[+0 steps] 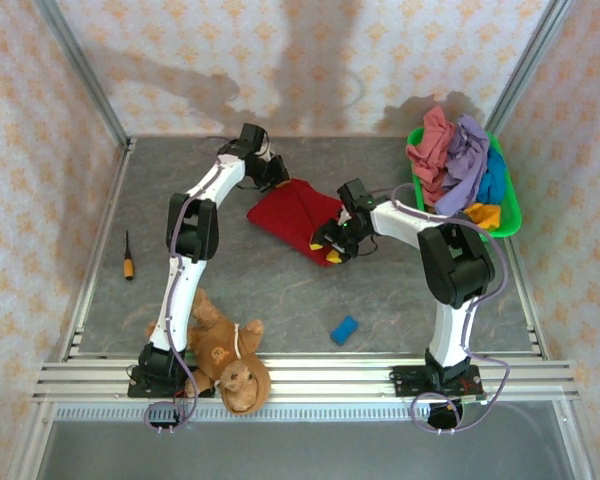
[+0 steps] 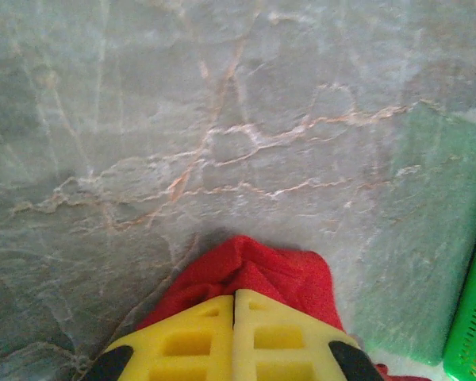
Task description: Fold and stack the t-shirts
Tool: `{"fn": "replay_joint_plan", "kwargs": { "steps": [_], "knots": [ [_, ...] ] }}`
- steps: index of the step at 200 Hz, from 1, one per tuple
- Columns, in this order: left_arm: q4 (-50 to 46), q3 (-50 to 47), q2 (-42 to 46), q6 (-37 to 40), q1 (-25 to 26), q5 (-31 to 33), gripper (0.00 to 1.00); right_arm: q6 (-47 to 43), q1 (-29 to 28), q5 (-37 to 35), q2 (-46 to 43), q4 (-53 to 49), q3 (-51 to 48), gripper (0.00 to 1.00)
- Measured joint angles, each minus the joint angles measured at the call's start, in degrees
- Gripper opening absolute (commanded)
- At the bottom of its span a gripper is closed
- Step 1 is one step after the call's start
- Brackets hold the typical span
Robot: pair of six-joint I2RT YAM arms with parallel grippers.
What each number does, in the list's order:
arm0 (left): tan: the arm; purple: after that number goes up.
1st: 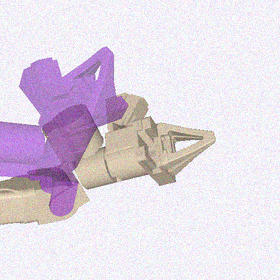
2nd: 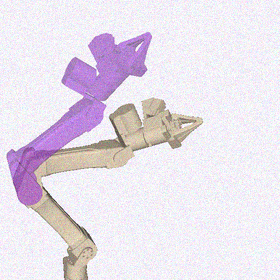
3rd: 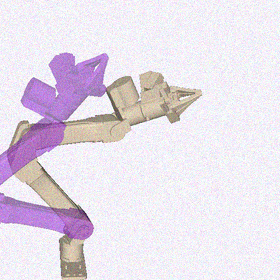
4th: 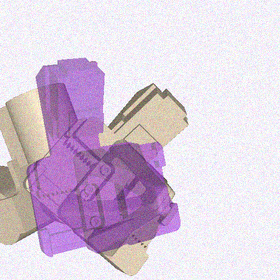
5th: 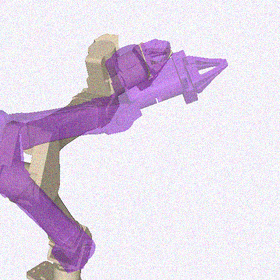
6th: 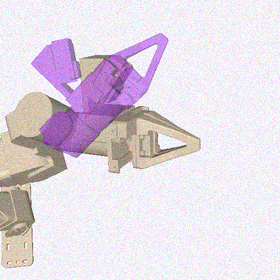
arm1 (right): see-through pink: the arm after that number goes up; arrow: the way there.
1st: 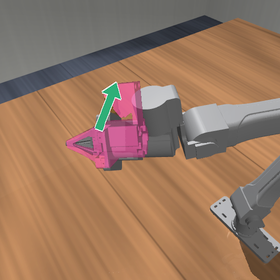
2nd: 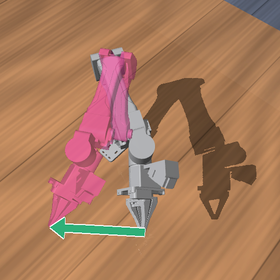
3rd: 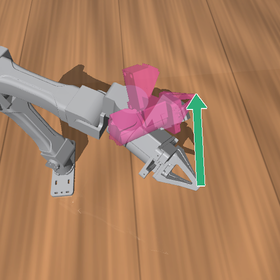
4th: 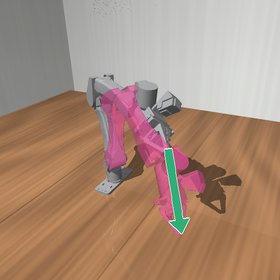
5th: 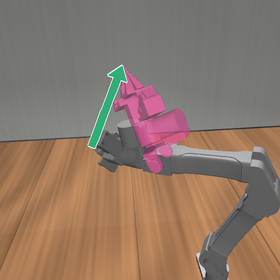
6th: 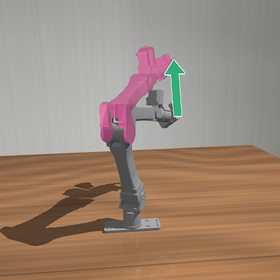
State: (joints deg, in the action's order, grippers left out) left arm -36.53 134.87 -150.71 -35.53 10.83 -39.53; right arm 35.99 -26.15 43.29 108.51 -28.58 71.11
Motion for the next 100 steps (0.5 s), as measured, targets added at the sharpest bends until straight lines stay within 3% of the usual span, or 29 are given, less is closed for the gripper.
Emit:
{"fn": "replay_joint_plan", "kwargs": {
  "steps": [28, 66, 100],
  "knots": [
    [1.33, -3.17, 2.86, 1.27, -0.24, 1.49, 0.45, -0.07, 0.7, -1.55, -3.74, -2.89, 1.2, 0.53],
    [1.14, -10.21, 12.7, 3.21, -0.48, 3.87, 0.47, -0.74, 3.69, -3.32, -5.05, -4.11, 7.76, 0.52],
    [2.14, -20.13, 25.4, 4.59, -0.28, 5.33, 0.48, -2.21, 4.83, -3.54, 1.9, -3.28, 17.22, 0.52]
  ]
}}
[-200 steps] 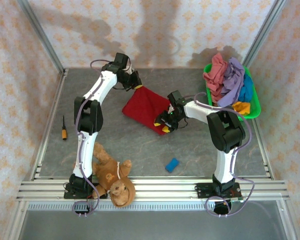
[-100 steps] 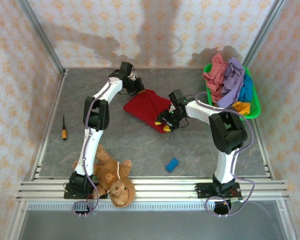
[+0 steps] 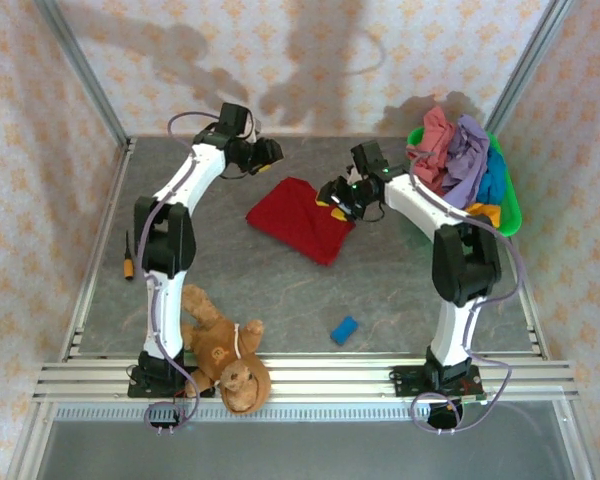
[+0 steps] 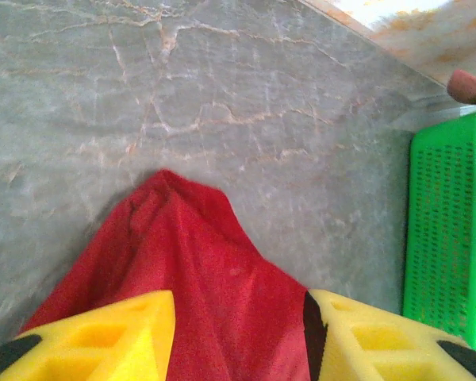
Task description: Fold and stack the t-shirts
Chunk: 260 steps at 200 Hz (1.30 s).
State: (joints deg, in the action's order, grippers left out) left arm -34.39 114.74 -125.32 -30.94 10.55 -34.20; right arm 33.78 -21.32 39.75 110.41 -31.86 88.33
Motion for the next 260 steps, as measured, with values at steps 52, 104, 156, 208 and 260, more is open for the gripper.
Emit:
{"fn": "replay_joint_plan", "kwargs": {
  "steps": [52, 104, 156, 208, 260],
  "knots": [
    [5.38, -18.29, 4.24, 0.37, 0.94, 0.44, 0.48, 0.33, -0.09, 0.44, 13.31, 4.46, 8.33, 0.51],
    [5.95, -20.59, -0.68, 1.79, 1.53, 1.62, 0.48, 6.21, 1.68, -4.81, 15.3, 10.95, 3.89, 0.51],
    [4.94, -20.46, -0.83, 4.5, 2.23, 3.82, 0.46, 9.46, 2.23, -11.72, 11.78, 14.03, -1.14, 0.51],
    [0.63, -21.33, 2.71, 4.07, 4.04, 6.82, 0.48, 4.09, 5.44, -9.42, 10.67, 9.11, 1.62, 0.54],
    [-11.06, -5.01, 3.96, 5.86, 12.92, 15.67, 0.59, -4.09, 9.42, -9.6, -3.02, -2.32, 1.9, 0.54]
  ]
}}
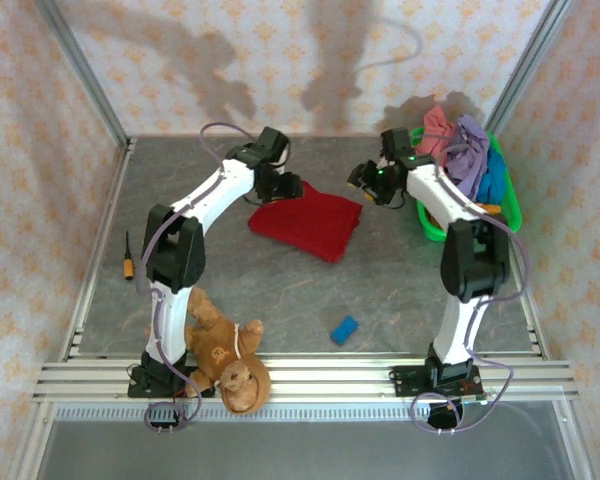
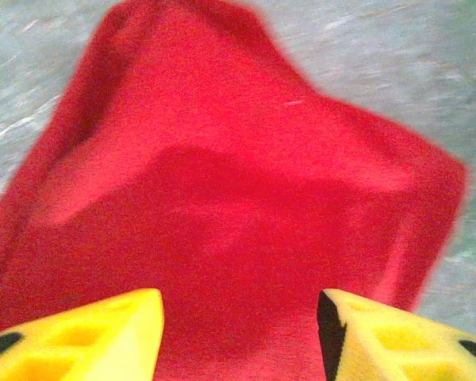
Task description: Fold and stack the t-shirts
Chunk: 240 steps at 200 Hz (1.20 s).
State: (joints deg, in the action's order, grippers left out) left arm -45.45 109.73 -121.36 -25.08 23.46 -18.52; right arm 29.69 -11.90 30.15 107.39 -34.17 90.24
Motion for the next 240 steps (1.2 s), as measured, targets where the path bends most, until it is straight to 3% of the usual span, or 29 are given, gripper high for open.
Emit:
{"fn": "replay_joint_plan", "kwargs": {
  "steps": [43, 74, 124, 128, 132, 136, 195, 240],
  "knots": [
    [-6.6, 12.83, -6.99, 2.93, 10.1, 6.54, 0.7, -4.24, 5.99, -0.09, -8.76, -4.48, -0.92, 0.54],
    [-12.22, 18.6, -16.02, 3.15, 12.94, 10.54, 0.74, -5.66, 9.2, 0.9, -10.73, -6.4, -4.5, 0.55],
    [-17.0, 19.41, -19.39, 4.17, 12.11, 15.67, 0.79, -7.06, 10.25, 2.64, -11.17, -8.31, -7.02, 0.55],
    [-17.14, 19.52, -19.39, 4.2, 12.02, 15.8, 0.83, -7.08, 10.25, 2.78, -11.21, -8.31, -7.08, 0.55],
    [-17.27, 19.58, -19.5, 4.28, 11.98, 15.82, 0.96, -7.08, 10.25, 2.93, -11.26, -8.31, -7.17, 0.55],
    [-17.38, 19.65, -19.52, 4.22, 11.89, 15.82, 0.99, -7.1, 10.23, 3.06, -11.28, -8.33, -7.23, 0.55],
    [-18.18, 19.78, -21.29, 4.17, 8.94, 13.29, 0.99, -7.32, 10.25, 3.74, -12.31, -8.9, -7.43, 0.55],
    [-21.59, 22.69, -22.43, 5.51, 2.84, 11.85, 0.99, -7.48, 10.25, 3.76, -12.33, -9.66, -7.43, 0.55]
  ]
}}
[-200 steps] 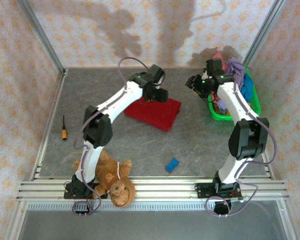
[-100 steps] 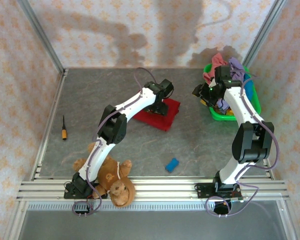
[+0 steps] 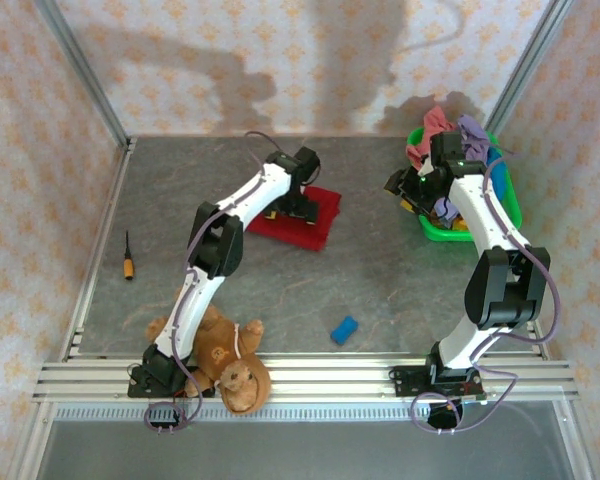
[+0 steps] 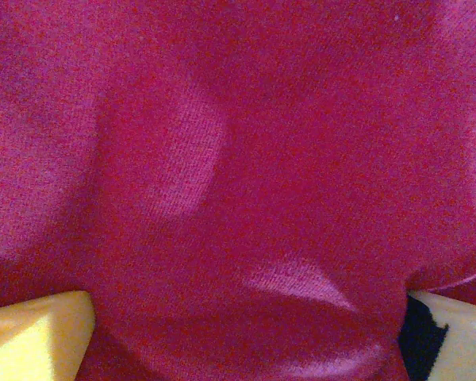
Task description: Fold and stack the t-shirts
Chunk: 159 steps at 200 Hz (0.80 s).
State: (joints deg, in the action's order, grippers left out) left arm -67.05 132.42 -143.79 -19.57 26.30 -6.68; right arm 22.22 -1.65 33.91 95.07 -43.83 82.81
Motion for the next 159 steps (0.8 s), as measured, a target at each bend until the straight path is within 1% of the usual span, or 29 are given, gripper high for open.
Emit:
{"fn": "replay_joint_plan", "kwargs": {
  "steps": [73, 116, 136, 159],
  "knots": [
    [-5.84, 1.79, -0.26, 3.96, -14.27, -0.37, 0.99, -0.48, 0.0, 0.2, -0.63, -1.62, 0.0, 0.55],
    [-7.43, 3.76, -2.23, 6.56, -19.74, -1.07, 0.99, -1.07, 0.0, 0.44, -1.38, -2.43, -0.07, 0.55],
    [-8.2, 6.14, -3.41, 8.81, -21.92, -1.81, 0.99, -1.31, 0.0, 0.61, -1.4, -2.73, -0.07, 0.55],
    [-8.72, 10.14, -5.55, 10.78, -25.57, -2.16, 1.0, -1.57, 0.0, 0.92, -1.4, -3.72, 0.0, 0.55]
  ]
}}
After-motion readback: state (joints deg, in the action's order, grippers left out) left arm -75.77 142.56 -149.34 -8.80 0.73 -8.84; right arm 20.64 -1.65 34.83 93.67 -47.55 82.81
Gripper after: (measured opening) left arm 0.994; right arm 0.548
